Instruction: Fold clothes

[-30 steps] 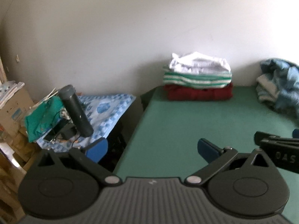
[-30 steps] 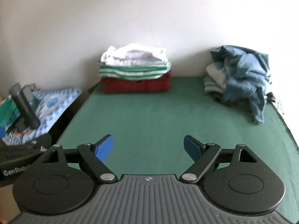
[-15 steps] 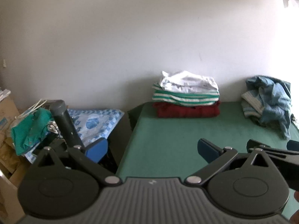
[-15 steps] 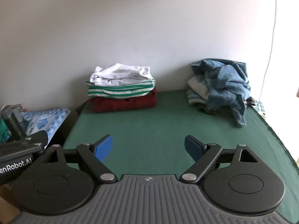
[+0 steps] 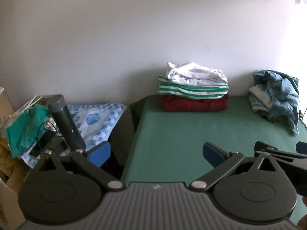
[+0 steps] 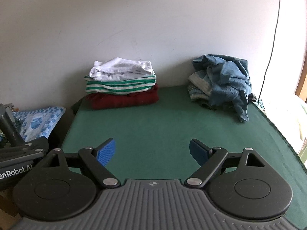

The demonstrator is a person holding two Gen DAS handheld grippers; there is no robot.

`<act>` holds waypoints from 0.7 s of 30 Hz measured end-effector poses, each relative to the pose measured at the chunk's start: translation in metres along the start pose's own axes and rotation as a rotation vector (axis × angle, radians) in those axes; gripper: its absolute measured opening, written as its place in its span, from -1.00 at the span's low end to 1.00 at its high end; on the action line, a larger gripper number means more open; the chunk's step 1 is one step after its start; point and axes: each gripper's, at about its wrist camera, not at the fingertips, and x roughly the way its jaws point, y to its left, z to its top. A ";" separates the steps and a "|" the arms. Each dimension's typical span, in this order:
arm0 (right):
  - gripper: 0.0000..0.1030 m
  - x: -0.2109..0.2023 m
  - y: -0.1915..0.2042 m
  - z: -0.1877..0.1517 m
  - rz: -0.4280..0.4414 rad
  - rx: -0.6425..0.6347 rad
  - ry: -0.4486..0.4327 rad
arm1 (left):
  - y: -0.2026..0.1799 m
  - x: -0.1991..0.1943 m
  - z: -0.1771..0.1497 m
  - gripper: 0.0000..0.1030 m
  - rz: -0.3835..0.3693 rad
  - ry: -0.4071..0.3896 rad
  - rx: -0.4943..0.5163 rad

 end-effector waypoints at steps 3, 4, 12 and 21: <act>0.68 0.001 0.003 0.002 0.004 -0.009 -0.009 | 0.004 0.004 0.001 0.99 -0.010 0.002 -0.023; 0.68 0.001 0.002 0.002 0.011 -0.006 -0.014 | 0.005 0.006 0.002 0.99 -0.009 0.006 -0.032; 0.70 0.013 0.002 0.008 0.037 -0.023 0.011 | -0.003 0.015 0.005 0.99 0.038 0.011 -0.009; 0.75 0.031 0.004 0.011 0.057 -0.035 0.068 | 0.000 0.034 0.004 0.99 0.073 0.047 -0.044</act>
